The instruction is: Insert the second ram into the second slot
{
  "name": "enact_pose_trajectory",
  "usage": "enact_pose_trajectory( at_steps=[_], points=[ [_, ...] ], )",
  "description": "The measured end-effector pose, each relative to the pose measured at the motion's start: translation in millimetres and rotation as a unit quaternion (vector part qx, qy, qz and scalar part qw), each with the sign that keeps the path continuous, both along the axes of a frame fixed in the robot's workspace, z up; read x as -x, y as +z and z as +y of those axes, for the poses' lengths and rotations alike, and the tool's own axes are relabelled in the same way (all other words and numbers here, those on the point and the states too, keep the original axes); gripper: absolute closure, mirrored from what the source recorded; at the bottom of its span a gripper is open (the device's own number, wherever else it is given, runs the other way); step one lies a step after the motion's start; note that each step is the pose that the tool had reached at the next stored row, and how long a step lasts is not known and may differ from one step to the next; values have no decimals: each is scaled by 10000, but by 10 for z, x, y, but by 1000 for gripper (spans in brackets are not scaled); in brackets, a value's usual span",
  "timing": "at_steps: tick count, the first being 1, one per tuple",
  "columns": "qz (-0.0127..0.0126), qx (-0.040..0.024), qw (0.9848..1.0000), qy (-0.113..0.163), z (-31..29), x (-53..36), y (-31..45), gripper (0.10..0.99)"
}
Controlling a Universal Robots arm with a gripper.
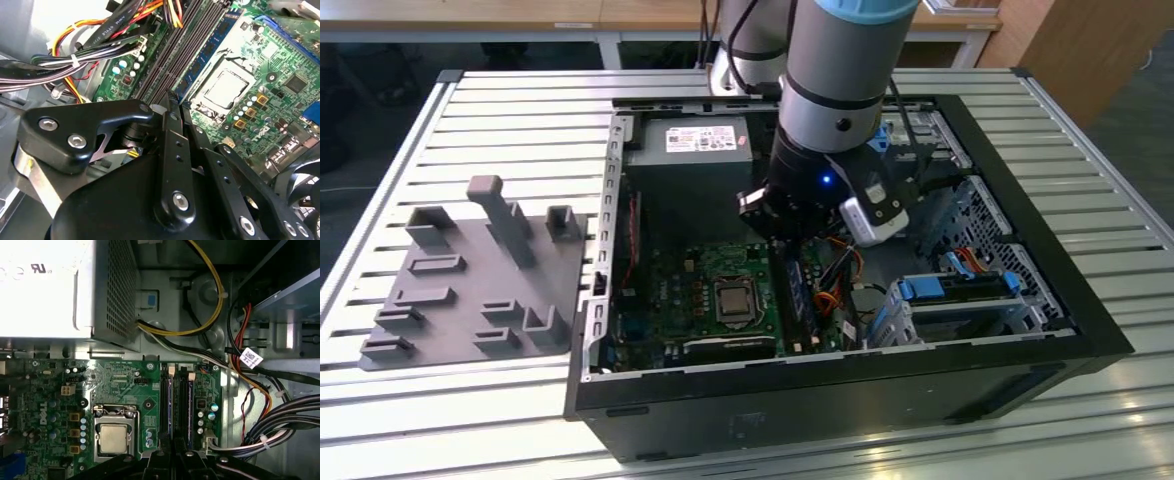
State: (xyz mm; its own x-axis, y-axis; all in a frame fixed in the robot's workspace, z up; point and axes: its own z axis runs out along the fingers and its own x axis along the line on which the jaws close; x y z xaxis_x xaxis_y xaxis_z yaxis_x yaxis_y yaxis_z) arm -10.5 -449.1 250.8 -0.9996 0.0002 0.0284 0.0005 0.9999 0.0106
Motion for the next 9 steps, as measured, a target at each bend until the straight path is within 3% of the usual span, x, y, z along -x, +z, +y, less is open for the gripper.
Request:
enact_pose_trajectory(
  at_steps=[9],
  points=[
    [-1,-11,9997,-228,0,1,-133,949]
  ],
)
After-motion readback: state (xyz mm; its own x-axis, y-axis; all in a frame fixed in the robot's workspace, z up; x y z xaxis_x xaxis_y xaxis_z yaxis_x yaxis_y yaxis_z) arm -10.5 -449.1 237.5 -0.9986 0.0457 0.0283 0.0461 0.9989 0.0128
